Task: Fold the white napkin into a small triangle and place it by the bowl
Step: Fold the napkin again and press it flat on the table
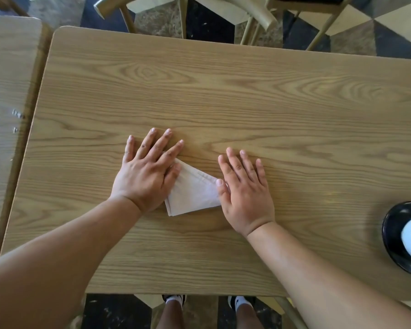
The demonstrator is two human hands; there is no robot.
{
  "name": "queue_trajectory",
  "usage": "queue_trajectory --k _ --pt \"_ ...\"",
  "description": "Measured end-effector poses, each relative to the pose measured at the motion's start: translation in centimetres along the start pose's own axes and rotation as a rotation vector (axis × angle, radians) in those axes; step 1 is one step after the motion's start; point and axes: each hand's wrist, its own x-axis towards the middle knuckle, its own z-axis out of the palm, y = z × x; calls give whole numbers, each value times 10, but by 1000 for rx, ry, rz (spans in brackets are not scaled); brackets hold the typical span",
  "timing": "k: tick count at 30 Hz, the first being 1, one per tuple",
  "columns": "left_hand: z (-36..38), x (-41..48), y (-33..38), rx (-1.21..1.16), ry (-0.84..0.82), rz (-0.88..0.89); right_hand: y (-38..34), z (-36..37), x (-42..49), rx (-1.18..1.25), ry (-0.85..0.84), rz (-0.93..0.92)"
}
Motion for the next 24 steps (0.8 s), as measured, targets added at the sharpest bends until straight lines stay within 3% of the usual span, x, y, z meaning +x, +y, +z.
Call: queue_trajectory --k 4,6,8,11,14,16,20,24 --pt "1 0 0 5 0 -10 -36 -13 11 303 133 114" --pt "0 0 -3 7 -18 3 -75 -15 16 352 159 -43" --pt "-2 -2 -6 22 -35 55 -106 -9 20 380 76 -172" --pt "-4 -2 -6 28 -53 58 -109 9 24 266 -62 -101" --pt "-2 0 -2 5 -25 4 -80 16 19 43 -131 -164" --pt "0 1 -1 -12 17 -9 -55 12 13 -28 -142 -205" --pt "0 0 -1 -4 24 3 -2 0 -1 -96 -115 -103" --pt "-1 0 -1 -3 24 6 6 -2 -4 -136 -123 -99"
